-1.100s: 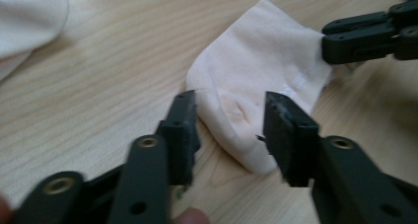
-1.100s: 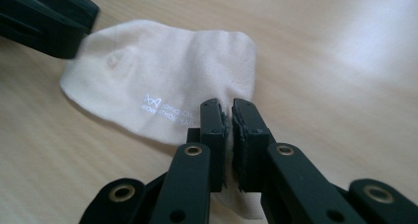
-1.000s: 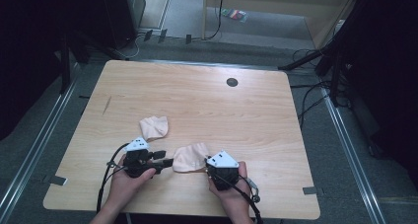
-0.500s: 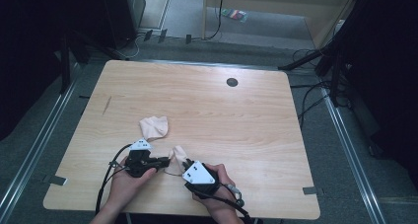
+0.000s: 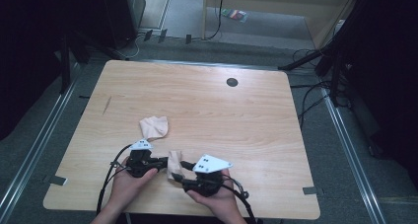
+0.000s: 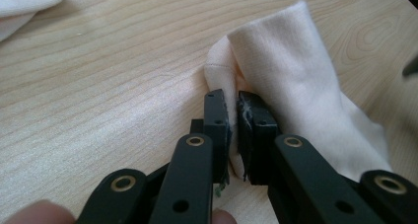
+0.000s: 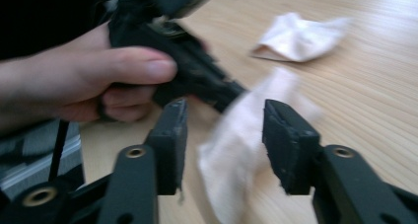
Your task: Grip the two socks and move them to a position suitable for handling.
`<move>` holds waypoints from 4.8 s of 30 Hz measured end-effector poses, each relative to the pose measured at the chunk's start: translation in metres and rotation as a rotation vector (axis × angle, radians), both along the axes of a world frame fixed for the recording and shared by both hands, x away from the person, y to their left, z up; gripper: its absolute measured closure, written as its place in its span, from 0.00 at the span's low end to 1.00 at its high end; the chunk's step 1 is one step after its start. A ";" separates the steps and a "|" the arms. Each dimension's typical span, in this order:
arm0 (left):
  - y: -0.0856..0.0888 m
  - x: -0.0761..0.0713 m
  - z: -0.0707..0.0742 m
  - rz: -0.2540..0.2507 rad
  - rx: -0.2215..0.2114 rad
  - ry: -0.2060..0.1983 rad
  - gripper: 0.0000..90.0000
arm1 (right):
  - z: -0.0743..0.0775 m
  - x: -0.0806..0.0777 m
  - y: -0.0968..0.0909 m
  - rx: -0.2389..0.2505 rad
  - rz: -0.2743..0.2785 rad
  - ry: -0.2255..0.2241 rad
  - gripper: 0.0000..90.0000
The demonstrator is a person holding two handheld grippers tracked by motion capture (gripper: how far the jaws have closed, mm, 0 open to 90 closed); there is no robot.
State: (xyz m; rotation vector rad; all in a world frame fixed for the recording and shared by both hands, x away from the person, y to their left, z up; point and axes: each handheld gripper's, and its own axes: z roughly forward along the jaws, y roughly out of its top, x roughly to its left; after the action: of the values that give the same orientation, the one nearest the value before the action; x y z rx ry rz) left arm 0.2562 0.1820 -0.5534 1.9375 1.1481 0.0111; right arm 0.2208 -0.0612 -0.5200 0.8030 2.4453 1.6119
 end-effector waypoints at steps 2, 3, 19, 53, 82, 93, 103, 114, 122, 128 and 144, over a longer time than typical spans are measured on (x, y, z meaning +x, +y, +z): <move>0.000 0.000 0.000 0.002 0.002 -0.003 0.94 | -0.004 0.007 -0.013 -0.034 -0.075 0.037 0.66; 0.000 0.000 0.000 0.003 0.004 -0.003 0.95 | -0.008 0.010 -0.018 -0.052 -0.113 0.064 0.67; 0.001 -0.001 0.001 0.008 0.016 -0.005 0.98 | -0.019 0.014 -0.017 -0.265 -0.241 0.012 0.95; 0.006 -0.001 0.003 -0.002 0.042 -0.011 0.98 | -0.029 0.020 -0.029 -0.192 -0.426 0.117 0.61; 0.012 -0.001 0.007 0.042 -0.032 -0.075 0.66 | -0.025 -0.009 -0.005 -0.650 -0.194 -0.524 0.66; 0.013 0.000 0.007 0.048 -0.031 -0.073 0.66 | 0.003 0.020 -0.054 -0.111 -0.242 -0.055 0.74; 0.011 0.000 0.005 0.045 -0.022 -0.071 0.66 | -0.020 0.029 -0.046 -0.115 -0.257 0.177 0.64; 0.012 0.001 0.004 0.048 -0.023 -0.068 0.66 | -0.007 0.019 -0.040 -0.140 -0.201 0.110 0.97; 0.001 0.006 0.004 0.046 -0.037 -0.059 0.66 | 0.017 0.035 -0.079 -0.085 -0.286 0.100 0.97; -0.028 0.014 0.007 0.041 -0.065 -0.052 0.64 | 0.023 0.045 -0.104 -0.090 -0.327 0.108 0.97; -0.086 0.034 0.010 0.005 0.119 -0.057 0.99 | 0.023 0.049 -0.114 -0.104 -0.342 0.102 0.97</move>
State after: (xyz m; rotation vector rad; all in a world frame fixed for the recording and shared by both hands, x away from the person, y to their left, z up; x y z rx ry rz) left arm 0.2905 0.0956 -0.5429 2.0261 1.1364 0.1396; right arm 0.2694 -0.1752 -0.4967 1.2323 2.2734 1.3398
